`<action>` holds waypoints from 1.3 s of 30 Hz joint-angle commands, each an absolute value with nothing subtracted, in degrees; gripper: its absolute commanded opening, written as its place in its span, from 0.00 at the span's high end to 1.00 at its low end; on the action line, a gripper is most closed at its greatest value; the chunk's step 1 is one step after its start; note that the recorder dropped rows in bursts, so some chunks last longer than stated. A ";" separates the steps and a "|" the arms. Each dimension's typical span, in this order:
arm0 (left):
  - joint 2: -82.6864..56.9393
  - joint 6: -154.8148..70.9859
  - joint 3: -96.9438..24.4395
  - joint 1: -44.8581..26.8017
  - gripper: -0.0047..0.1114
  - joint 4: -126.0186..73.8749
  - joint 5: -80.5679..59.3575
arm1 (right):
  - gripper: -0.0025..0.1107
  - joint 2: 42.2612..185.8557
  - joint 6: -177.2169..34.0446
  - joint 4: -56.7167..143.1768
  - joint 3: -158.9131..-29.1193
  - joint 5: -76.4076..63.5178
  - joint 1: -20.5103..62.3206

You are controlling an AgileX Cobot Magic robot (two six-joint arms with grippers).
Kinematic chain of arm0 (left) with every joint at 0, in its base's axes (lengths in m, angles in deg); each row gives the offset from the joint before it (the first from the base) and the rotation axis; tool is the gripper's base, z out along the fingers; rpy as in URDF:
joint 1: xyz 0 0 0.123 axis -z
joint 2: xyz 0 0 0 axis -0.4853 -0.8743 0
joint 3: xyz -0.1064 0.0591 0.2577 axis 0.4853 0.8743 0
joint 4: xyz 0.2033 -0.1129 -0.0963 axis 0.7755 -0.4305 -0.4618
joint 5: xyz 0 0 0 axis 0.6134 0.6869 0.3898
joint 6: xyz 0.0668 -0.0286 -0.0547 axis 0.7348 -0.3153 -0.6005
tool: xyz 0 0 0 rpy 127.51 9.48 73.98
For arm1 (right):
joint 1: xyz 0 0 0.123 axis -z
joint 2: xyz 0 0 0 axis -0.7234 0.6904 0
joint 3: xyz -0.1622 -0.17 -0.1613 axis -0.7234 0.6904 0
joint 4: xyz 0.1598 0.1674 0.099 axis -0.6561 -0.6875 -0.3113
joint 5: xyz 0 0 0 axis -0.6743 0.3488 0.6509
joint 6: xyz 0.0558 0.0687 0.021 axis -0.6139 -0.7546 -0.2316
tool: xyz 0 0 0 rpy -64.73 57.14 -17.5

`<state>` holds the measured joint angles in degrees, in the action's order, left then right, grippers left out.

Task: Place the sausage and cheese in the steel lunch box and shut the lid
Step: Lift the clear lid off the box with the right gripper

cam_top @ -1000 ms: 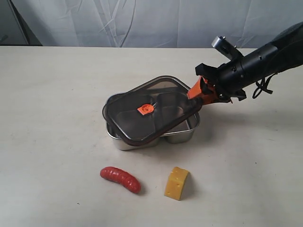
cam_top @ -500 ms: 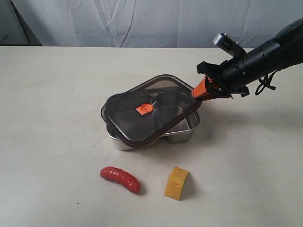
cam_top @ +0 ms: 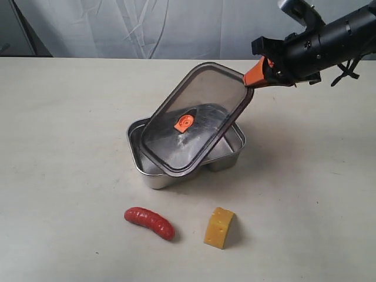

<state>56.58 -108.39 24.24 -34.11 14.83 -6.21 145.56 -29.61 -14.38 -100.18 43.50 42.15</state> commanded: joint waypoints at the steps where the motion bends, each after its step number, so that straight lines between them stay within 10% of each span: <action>1: 56.94 -108.28 24.44 -33.42 0.96 15.19 -6.27 | 0.99 143.67 -28.35 -14.43 -100.40 41.35 42.28; 22: 56.94 -108.28 24.44 -33.42 0.96 15.19 -6.27 | 0.99 120.03 -26.66 9.53 -100.40 24.79 42.28; 39: 56.94 -108.28 24.44 -33.42 0.96 15.19 -6.27 | 0.99 121.96 -35.03 45.33 -90.03 43.33 35.40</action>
